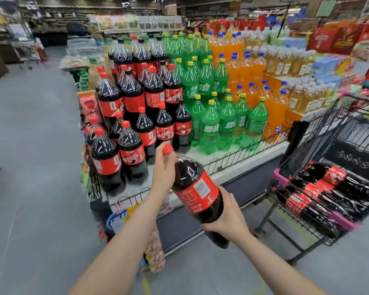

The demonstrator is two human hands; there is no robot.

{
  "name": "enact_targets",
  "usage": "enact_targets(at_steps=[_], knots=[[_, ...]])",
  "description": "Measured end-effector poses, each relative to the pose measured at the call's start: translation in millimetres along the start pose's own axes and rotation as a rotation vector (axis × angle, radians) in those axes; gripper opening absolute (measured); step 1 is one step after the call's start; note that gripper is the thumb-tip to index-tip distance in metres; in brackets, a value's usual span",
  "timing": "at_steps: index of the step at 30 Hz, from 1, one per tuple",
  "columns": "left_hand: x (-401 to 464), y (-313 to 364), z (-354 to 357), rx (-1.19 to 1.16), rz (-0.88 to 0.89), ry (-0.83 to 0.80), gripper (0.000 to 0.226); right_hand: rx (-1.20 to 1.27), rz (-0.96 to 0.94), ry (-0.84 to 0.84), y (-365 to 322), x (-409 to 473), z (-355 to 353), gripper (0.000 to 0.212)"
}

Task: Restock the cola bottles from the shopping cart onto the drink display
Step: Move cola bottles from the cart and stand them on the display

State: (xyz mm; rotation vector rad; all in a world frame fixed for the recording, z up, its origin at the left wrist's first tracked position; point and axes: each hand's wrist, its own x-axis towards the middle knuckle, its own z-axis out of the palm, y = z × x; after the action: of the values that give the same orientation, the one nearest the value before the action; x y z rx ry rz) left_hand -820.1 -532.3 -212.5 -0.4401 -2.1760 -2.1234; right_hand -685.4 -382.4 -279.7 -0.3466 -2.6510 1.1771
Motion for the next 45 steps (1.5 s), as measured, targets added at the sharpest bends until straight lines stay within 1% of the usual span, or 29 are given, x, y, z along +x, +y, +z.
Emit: enact_targets(at_steps=[3,8,12,15,17,20,23,28,32,33,36,38,40,42,45], knots=[[40.6,-0.2,-30.2,0.024,-0.013,-0.045,0.027,-0.01,0.005,0.025,-19.8,31.2,22.1,0.106],[104.7,2.1,-64.0,0.031,0.037,-0.094,0.025,0.014,-0.024,0.076,-47.5,83.9,51.9,0.106],[146.8,14.2,-76.9,-0.007,0.086,-0.114,0.023,0.027,-0.077,0.087,-64.2,130.8,59.9,0.105],[180.7,23.3,-81.9,0.011,0.156,-0.13,0.024,0.021,-0.105,0.1,-73.0,171.5,64.3,0.109],[200.9,27.6,-81.6,0.031,0.185,-0.134,0.025,0.038,-0.117,0.098,-74.3,199.6,70.3,0.106],[228.7,27.4,-78.0,0.059,0.208,-0.114,0.023,0.065,-0.135,0.064,-71.8,242.7,82.6,0.103],[256.0,12.4,-75.4,0.101,0.181,-0.088,0.025,0.044,-0.123,0.018,-67.2,282.3,95.2,0.102],[286.7,-27.9,-63.1,0.189,0.155,-0.004,0.036,0.013,-0.037,-0.11,-50.6,333.9,125.6,0.098],[293.7,-72.1,-53.5,0.224,0.096,0.026,0.039,0.087,-0.023,-0.224,-36.0,360.8,140.4,0.103],[293.3,-83.9,-51.2,0.258,0.086,0.02,0.039,0.125,-0.032,-0.246,-32.9,366.8,141.6,0.101],[294.1,-109.4,-48.0,0.383,0.071,0.049,0.034,0.208,-0.065,-0.269,-28.5,381.8,144.9,0.076],[302.4,-114.2,-50.3,0.38,0.081,0.096,0.034,0.264,-0.065,-0.271,-28.8,391.1,146.8,0.074],[310.0,-114.7,-53.0,0.404,0.1,0.058,0.035,0.302,-0.047,-0.29,-27.5,398.8,148.8,0.075],[310.7,-115.4,-55.2,0.417,0.078,0.017,0.037,0.334,-0.039,-0.33,-26.7,402.0,150.9,0.076],[307.5,-119.7,-54.6,0.443,0.084,0.021,0.035,0.348,-0.028,-0.359,-27.5,402.3,150.1,0.079]])
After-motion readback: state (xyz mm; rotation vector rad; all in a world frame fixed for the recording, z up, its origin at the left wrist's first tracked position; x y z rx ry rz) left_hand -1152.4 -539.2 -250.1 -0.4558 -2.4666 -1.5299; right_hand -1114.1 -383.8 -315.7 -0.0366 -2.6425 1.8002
